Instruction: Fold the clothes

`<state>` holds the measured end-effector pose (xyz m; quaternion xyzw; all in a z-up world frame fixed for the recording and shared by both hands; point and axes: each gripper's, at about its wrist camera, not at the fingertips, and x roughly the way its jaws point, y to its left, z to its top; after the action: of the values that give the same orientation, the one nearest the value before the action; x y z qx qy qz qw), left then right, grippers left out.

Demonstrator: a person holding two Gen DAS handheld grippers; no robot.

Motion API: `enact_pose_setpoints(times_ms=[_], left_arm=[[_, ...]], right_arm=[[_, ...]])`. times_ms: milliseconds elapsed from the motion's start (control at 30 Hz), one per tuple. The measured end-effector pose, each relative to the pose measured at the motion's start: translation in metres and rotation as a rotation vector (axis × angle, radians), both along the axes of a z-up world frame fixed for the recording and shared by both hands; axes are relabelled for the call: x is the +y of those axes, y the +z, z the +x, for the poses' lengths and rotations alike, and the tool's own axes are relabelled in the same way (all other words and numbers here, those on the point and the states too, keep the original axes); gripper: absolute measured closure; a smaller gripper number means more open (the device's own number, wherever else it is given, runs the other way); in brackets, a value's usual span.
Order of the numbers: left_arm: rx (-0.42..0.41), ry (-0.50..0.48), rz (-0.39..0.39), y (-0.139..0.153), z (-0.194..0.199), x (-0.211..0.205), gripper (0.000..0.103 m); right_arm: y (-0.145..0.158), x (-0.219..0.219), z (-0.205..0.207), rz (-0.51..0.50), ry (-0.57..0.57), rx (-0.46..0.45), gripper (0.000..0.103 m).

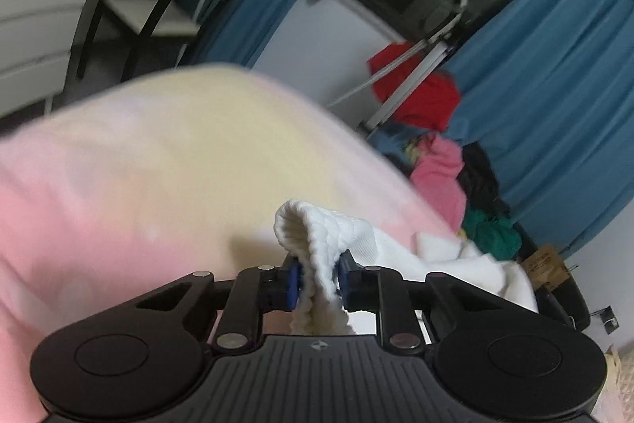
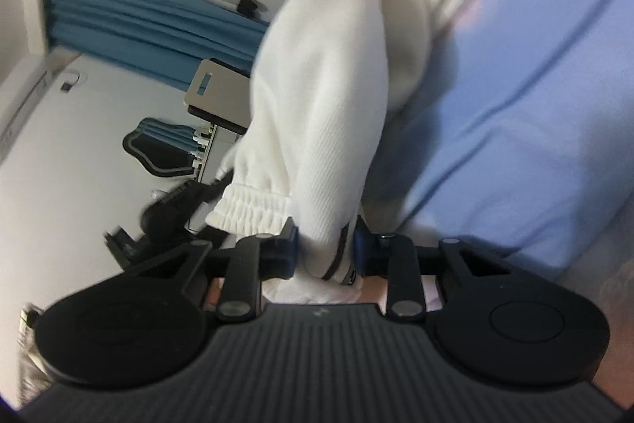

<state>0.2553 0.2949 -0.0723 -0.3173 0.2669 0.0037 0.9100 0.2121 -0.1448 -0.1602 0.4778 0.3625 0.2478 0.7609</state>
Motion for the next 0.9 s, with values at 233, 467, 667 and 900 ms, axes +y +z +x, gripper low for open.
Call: enact_pose_setpoints(times_ms=[233,467,667,900], left_arm=[[-0.075,0.065,0.025,0.059,0.006,0.04,0.084],[0.012,0.176,0.193,0.104,0.05,0.137,0.084],[0.15,0.19,0.269,0.072,0.101,0.194,0.084],[0.205,0.146,0.27,0.027,0.12,0.21,0.074]], right_arm=[[0.03,0.044,-0.012,-0.057,0.114,-0.127,0.075],[0.025,0.144,0.018,0.025,0.269,-0.173,0.075],[-0.01,0.204,0.069,0.016,0.347,-0.13,0.075],[-0.049,0.182,0.108,-0.075,0.396,-0.112,0.072]])
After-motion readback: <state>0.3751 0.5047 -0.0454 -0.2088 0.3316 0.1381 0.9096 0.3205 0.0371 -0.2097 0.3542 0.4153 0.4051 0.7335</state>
